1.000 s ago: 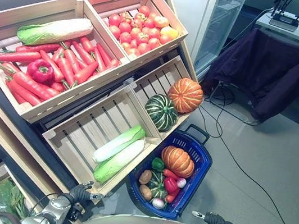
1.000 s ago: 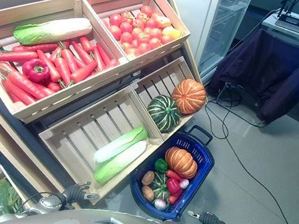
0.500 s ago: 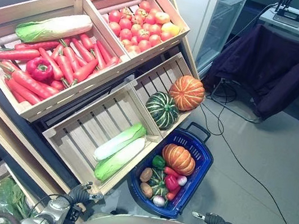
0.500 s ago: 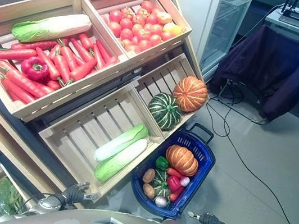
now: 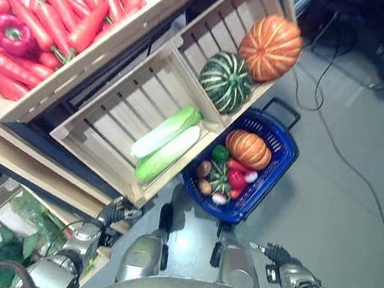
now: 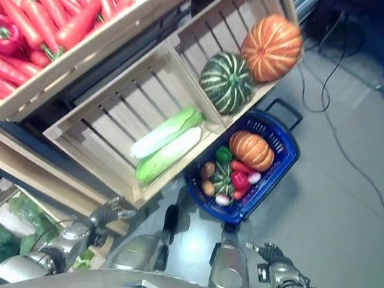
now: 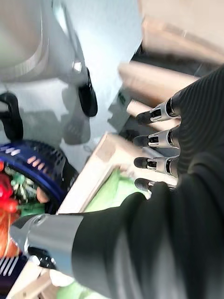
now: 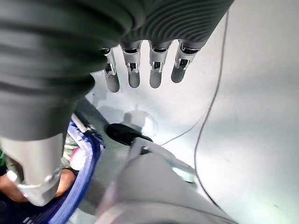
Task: Pick up fruits and vegetables into the basket
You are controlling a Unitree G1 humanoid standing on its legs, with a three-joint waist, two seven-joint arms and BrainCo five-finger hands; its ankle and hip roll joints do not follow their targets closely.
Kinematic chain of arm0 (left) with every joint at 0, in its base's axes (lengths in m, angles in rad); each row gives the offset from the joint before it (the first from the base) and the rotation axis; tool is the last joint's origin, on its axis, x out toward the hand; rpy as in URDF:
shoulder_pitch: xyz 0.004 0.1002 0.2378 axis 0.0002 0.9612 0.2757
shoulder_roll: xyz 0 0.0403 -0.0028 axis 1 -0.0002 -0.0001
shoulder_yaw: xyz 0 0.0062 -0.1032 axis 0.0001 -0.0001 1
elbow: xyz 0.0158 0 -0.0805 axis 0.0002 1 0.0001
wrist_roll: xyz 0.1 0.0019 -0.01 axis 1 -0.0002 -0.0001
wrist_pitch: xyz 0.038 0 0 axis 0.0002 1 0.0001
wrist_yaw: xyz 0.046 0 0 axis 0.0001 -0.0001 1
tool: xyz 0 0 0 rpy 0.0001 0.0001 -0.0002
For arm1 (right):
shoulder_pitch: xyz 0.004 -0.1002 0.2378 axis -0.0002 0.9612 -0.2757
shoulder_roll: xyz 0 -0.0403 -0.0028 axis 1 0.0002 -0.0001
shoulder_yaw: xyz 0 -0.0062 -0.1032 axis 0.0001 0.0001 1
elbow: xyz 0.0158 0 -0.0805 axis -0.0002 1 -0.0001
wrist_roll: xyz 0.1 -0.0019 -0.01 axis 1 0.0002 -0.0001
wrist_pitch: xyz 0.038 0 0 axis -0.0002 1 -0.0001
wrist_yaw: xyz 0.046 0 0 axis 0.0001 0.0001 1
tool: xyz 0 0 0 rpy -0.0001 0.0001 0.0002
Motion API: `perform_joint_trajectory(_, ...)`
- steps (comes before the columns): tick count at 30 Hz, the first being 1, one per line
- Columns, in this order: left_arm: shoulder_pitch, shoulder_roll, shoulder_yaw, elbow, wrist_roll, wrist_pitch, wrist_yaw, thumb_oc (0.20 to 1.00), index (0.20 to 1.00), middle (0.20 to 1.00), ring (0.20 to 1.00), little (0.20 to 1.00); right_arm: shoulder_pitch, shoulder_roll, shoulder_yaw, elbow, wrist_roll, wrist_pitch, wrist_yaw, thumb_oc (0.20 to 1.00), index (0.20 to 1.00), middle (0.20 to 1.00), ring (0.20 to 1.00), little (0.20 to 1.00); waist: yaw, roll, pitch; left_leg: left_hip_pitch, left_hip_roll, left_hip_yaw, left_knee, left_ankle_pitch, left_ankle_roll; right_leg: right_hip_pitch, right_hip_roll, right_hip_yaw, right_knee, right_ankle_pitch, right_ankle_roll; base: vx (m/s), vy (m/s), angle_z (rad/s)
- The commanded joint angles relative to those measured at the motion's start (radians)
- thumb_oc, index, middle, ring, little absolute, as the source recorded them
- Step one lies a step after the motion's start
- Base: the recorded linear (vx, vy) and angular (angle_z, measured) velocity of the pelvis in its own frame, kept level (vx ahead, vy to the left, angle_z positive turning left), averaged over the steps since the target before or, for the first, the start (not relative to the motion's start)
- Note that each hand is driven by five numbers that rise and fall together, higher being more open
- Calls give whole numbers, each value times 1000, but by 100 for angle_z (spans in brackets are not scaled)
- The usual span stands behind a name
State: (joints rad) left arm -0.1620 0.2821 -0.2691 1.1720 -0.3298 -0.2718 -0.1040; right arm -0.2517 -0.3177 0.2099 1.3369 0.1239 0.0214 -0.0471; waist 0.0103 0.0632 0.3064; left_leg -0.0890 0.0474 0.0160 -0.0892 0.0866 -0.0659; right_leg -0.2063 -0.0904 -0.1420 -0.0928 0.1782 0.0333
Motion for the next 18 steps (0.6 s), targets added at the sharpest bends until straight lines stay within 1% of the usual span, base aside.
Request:
perform_joint_trajectory(1, -70, 11, 6, 8, -70, -54, 5, 1000, 1000, 1000, 1000, 1000, -45, -24, 42, -13, 52, 5, -23, 1000, 1000, 1000, 1000, 1000, -11, -25, 57, -59, -27, -37, 2, -24, 21, 39, -34, 48, 48, -94, 67, -32, -1, -1)
perform_joint_trajectory(4, -96, 21, 1, -25, -101, -76, 2, 1000, 1000, 1000, 1000, 1000, -71, -34, 47, -22, 65, 8, -18, 1000, 1000, 1000, 1000, 1000, -7, -27, 83, -78, -29, -32, 5, -18, 20, 18, -34, 49, 63, -99, 65, -56, -10, -1)
perform_joint_trajectory(5, -124, 31, -3, -54, -128, -88, -1, 1000, 1000, 1000, 1000, 1000, -94, -40, 53, -27, 77, 13, -19, 1000, 1000, 1000, 1000, 1000, -5, -27, 106, -104, -31, -30, 20, -13, 18, -12, -33, 50, 89, -103, 61, -135, -10, -3)
perform_joint_trajectory(7, -175, 47, -17, -105, -180, -105, -3, 1000, 1000, 1000, 1000, 1000, -135, -49, 61, -30, 103, 22, -30, 1000, 1000, 1000, 1000, 1000, -3, -25, 144, -168, -40, -34, 84, -19, 19, -69, -27, 57, 149, -116, 50, -137, -7, 2)
perform_joint_trajectory(9, -199, 58, -25, -161, -219, -105, -7, 1000, 1000, 1000, 1000, 1000, -150, -53, 60, -38, 118, 22, -40, 1000, 1000, 1000, 1000, 1000, -2, -25, 168, -216, -49, -38, 139, -30, 21, -109, -23, 61, 194, -127, 45, -103, -19, 9)
perform_joint_trajectory(11, -215, 68, -28, -200, -241, -108, -14, 1000, 1000, 1000, 1000, 1000, -158, -53, 60, -49, 125, 22, -47, 1000, 1000, 1000, 1000, 1000, -1, -25, 183, -243, -56, -39, 170, -36, 26, -138, -20, 63, 229, -134, 43, -93, -28, 14)
perform_joint_trajectory(14, -242, 84, -41, -257, -260, -141, 2, 1000, 1000, 1000, 1000, 1000, -171, -54, 59, -60, 141, 23, -60, 1000, 1000, 1000, 1000, 1000, -2, -24, 204, -288, -66, -42, 223, -47, 28, -181, -20, 66, 274, -144, 41, -79, -24, 16)
perform_joint_trajectory(15, -255, 90, -45, -304, -264, -149, 31, 1000, 1000, 1000, 1000, 1000, -179, -58, 56, -65, 152, 25, -66, 1000, 1000, 1000, 1000, 1000, -1, -23, 213, -315, -69, -42, 254, -54, 31, -207, -24, 64, 300, -147, 43, -78, -16, 9)
perform_joint_trajectory(16, -264, 98, -49, -348, -247, -177, 86, 1000, 1000, 1000, 1000, 1000, -182, -62, 53, -71, 158, 25, -69, 1000, 1000, 1000, 1000, 1000, 0, -22, 214, -341, -71, -37, 276, -59, 34, -233, -25, 66, 323, -152, 43, -62, -13, 9)
perform_joint_trajectory(17, -269, 100, -50, -357, -243, -182, 100, 1000, 1000, 1000, 1000, 1000, -183, -62, 53, -71, 159, 24, -69, 1000, 1000, 1000, 1000, 1000, 0, -22, 214, -349, -72, -38, 285, -61, 34, -242, -25, 68, 331, -154, 43, -33, -7, 5)
perform_joint_trajectory(18, -279, 104, -50, -376, -228, -198, 138, 1000, 1000, 1000, 1000, 1000, -186, -62, 53, -72, 160, 24, -70, 1000, 1000, 1000, 1000, 1000, 0, -22, 214, -366, -75, -40, 301, -66, 34, -258, -24, 71, 346, -158, 43, -10, -10, 5)
